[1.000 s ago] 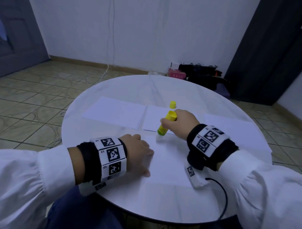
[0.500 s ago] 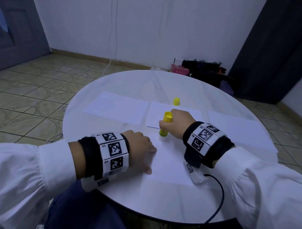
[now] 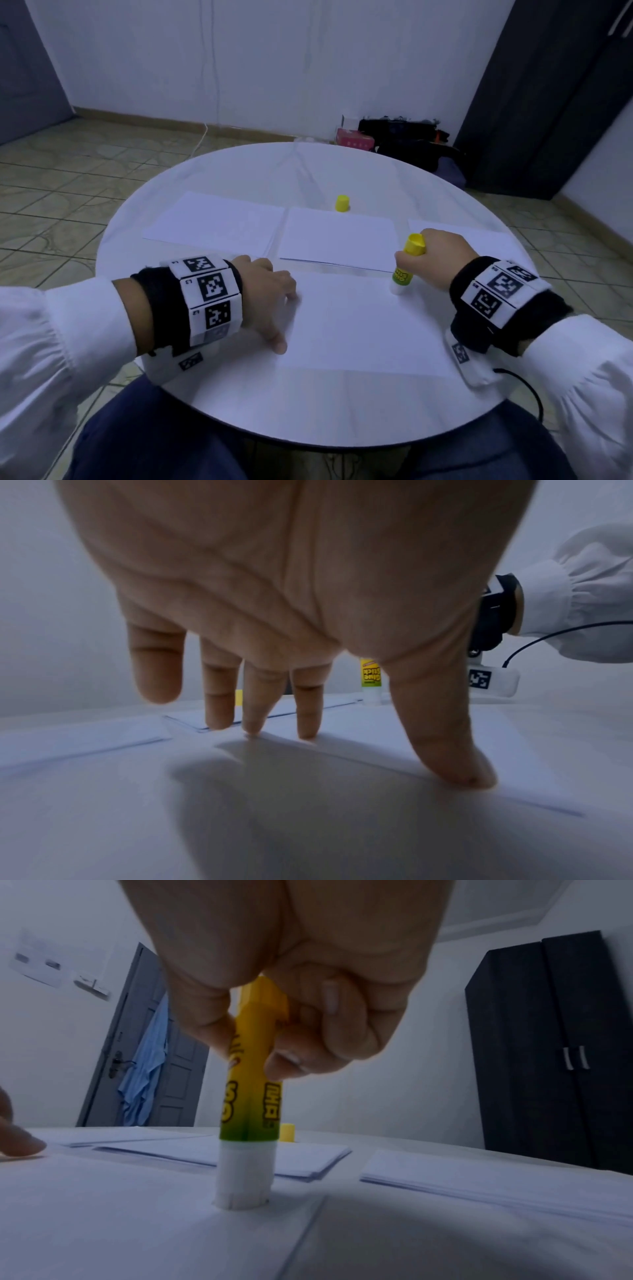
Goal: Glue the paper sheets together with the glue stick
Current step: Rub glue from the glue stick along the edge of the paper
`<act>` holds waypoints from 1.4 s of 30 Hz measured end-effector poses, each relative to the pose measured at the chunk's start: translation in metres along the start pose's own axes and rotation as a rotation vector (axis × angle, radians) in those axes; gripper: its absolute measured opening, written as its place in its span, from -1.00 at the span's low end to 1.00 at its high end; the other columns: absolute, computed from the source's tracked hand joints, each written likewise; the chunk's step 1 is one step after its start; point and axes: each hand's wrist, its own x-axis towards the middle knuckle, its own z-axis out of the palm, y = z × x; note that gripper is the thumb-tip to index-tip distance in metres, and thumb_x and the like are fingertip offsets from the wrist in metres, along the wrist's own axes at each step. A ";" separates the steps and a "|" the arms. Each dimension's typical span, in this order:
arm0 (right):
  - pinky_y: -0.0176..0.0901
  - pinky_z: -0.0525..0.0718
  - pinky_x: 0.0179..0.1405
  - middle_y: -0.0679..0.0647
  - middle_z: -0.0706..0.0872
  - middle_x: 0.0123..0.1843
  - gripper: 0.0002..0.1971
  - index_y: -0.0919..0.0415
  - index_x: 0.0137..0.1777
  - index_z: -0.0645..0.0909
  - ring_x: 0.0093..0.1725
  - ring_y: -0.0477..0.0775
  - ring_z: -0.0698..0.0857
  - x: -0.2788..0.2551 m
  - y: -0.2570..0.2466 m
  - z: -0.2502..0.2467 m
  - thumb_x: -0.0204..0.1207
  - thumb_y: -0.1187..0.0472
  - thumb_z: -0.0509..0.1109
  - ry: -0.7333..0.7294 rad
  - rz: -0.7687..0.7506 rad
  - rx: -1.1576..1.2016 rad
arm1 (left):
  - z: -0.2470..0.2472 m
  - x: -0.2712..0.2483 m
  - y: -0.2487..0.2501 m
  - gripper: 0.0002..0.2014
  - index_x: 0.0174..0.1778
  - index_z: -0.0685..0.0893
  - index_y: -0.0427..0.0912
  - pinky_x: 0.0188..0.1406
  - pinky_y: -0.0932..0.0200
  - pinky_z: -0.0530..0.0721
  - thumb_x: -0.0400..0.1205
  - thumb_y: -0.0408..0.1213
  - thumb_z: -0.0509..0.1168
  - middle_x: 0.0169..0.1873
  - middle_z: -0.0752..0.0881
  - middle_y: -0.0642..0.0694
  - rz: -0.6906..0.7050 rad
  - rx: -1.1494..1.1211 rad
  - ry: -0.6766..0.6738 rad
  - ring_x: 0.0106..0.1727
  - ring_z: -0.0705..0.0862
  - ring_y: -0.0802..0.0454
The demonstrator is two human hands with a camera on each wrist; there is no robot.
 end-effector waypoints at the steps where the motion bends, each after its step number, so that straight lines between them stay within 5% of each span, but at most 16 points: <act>1: -0.15 0.34 -0.42 0.08 0.51 -0.25 -0.72 0.17 -0.28 0.38 -0.24 0.08 0.49 0.000 0.002 -0.001 0.48 0.03 0.36 0.002 0.005 -0.002 | 0.002 0.002 -0.003 -0.11 0.45 0.29 0.25 0.41 -0.03 0.37 0.22 0.45 0.38 0.32 0.46 0.11 -0.028 -0.040 -0.017 0.42 0.39 -0.01; 4: -0.16 0.35 -0.42 0.09 0.54 -0.22 -0.75 0.22 -0.21 0.43 -0.21 0.10 0.51 -0.001 0.006 -0.004 0.46 0.06 0.36 0.011 0.007 -0.006 | 0.007 0.004 -0.008 0.03 0.42 0.18 0.38 0.42 -0.13 0.37 0.00 0.56 0.30 0.32 0.46 0.06 -0.076 -0.093 -0.034 0.42 0.41 -0.08; 9: -0.19 0.40 -0.42 0.03 0.55 -0.32 -0.84 0.23 -0.25 0.49 -0.34 -0.04 0.48 -0.013 -0.019 -0.004 0.39 0.18 0.40 0.102 -0.167 0.174 | 0.012 0.007 -0.011 0.37 0.60 -0.18 0.25 0.49 -0.20 0.28 -0.15 0.67 0.14 0.54 0.33 0.04 -0.115 -0.072 -0.033 0.57 0.26 -0.11; 12: -0.20 0.46 -0.32 0.02 0.60 -0.27 -0.79 0.27 -0.21 0.61 -0.28 -0.03 0.53 -0.023 -0.054 0.006 0.40 0.10 0.37 -0.017 -0.294 0.245 | 0.014 0.005 -0.012 0.47 0.61 -0.29 0.17 0.50 -0.21 0.28 -0.22 0.70 0.09 0.57 0.27 0.01 -0.137 -0.089 -0.048 0.57 0.26 -0.14; 15: -0.21 0.41 -0.38 -0.01 0.54 -0.32 -0.76 0.18 -0.33 0.48 -0.28 -0.02 0.50 -0.028 -0.086 0.024 0.43 0.04 0.35 -0.109 -0.367 0.211 | 0.012 0.000 -0.010 0.47 0.61 -0.35 0.12 0.50 -0.20 0.27 -0.11 0.66 0.26 0.56 0.27 -0.02 -0.145 -0.107 -0.056 0.53 0.29 -0.19; 19: -0.22 0.34 -0.43 -0.03 0.51 -0.31 -0.74 0.09 -0.36 0.38 -0.21 0.05 0.51 -0.025 -0.111 0.043 0.44 0.01 0.34 -0.128 -0.385 0.151 | 0.011 -0.002 -0.009 0.30 0.41 -0.29 0.21 0.44 -0.21 0.35 -0.05 0.60 0.35 0.41 0.41 -0.01 -0.131 -0.125 -0.030 0.42 0.38 -0.18; 28: -0.17 0.39 -0.41 -0.02 0.50 -0.34 -0.66 0.11 -0.38 0.37 -0.31 -0.02 0.49 -0.044 -0.111 0.047 0.46 -0.06 0.35 -0.206 -0.455 0.090 | 0.014 -0.001 -0.006 0.12 0.53 0.17 0.08 0.47 -0.23 0.25 0.12 0.56 0.35 0.40 0.43 -0.03 -0.085 -0.061 -0.049 0.53 0.28 -0.15; 33: -0.12 0.49 -0.28 0.04 0.57 -0.32 -0.73 0.19 -0.37 0.46 -0.29 -0.01 0.51 -0.072 -0.105 0.039 0.48 0.07 0.34 -0.257 -0.552 0.063 | 0.009 -0.005 -0.007 0.12 0.33 0.11 0.43 0.42 -0.31 0.26 -0.19 0.72 0.19 0.39 0.44 0.10 -0.058 -0.036 -0.096 0.56 0.23 -0.19; 38: -0.24 0.50 -0.30 -0.03 0.57 -0.35 -0.79 0.17 -0.31 0.49 -0.34 -0.09 0.51 -0.085 -0.096 0.035 0.47 0.09 0.36 -0.271 -0.588 0.072 | 0.008 -0.002 -0.001 0.16 0.49 0.22 0.25 0.45 -0.30 0.22 -0.05 0.66 0.28 0.45 0.38 0.15 -0.086 0.028 -0.104 0.59 0.18 -0.13; 42: -0.11 0.57 -0.21 0.09 0.66 -0.25 -0.75 0.31 -0.18 0.57 -0.25 0.01 0.57 -0.086 -0.078 0.028 0.45 0.07 0.36 -0.251 -0.555 0.046 | -0.003 -0.015 0.009 0.12 0.66 -0.01 0.07 0.51 -0.08 0.21 0.29 0.43 0.39 0.57 0.23 0.04 -0.135 0.058 -0.085 0.52 0.24 -0.09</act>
